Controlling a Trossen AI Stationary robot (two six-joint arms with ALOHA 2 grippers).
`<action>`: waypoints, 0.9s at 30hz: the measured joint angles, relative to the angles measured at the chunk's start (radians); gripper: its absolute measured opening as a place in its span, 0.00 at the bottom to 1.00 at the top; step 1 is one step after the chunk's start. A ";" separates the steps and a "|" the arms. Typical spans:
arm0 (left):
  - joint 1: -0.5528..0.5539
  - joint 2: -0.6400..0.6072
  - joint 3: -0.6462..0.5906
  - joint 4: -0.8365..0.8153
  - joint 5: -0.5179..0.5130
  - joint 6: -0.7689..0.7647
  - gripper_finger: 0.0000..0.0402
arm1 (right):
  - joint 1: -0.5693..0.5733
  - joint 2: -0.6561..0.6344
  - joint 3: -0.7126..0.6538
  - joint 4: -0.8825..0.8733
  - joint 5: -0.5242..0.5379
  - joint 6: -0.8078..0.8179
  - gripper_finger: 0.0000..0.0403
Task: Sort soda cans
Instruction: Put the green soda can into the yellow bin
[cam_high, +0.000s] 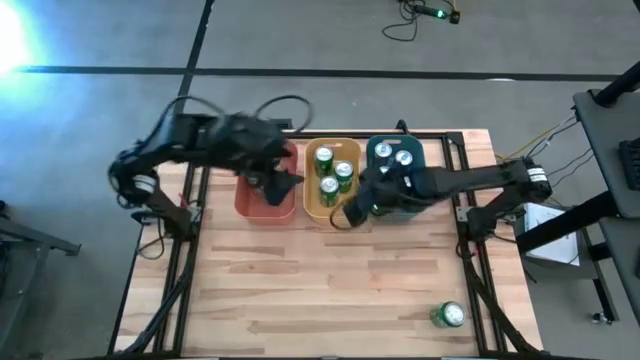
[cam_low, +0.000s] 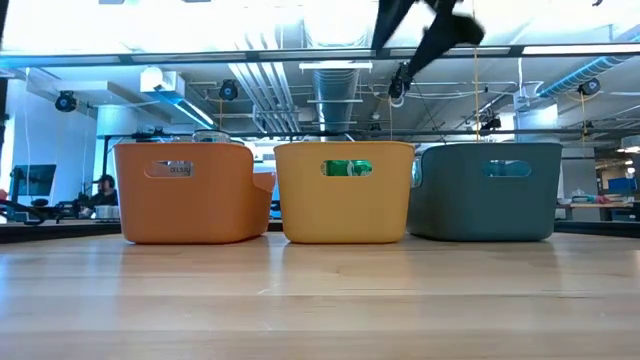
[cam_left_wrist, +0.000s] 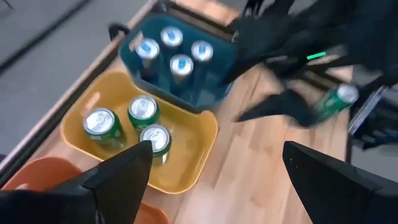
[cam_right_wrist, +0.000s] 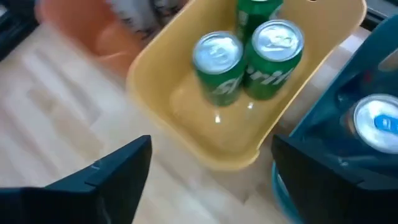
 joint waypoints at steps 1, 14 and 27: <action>-0.024 -0.029 -0.007 0.001 -0.035 -0.018 0.86 | -0.033 0.000 -0.022 0.030 -0.014 -0.010 0.79; -0.258 -0.146 -0.041 0.004 -0.350 -0.166 0.86 | -0.209 0.080 -0.181 0.232 -0.068 -0.061 0.45; -0.277 -0.109 -0.041 0.003 -0.353 -0.192 0.86 | -0.261 0.300 -0.075 0.140 -0.077 -0.109 0.40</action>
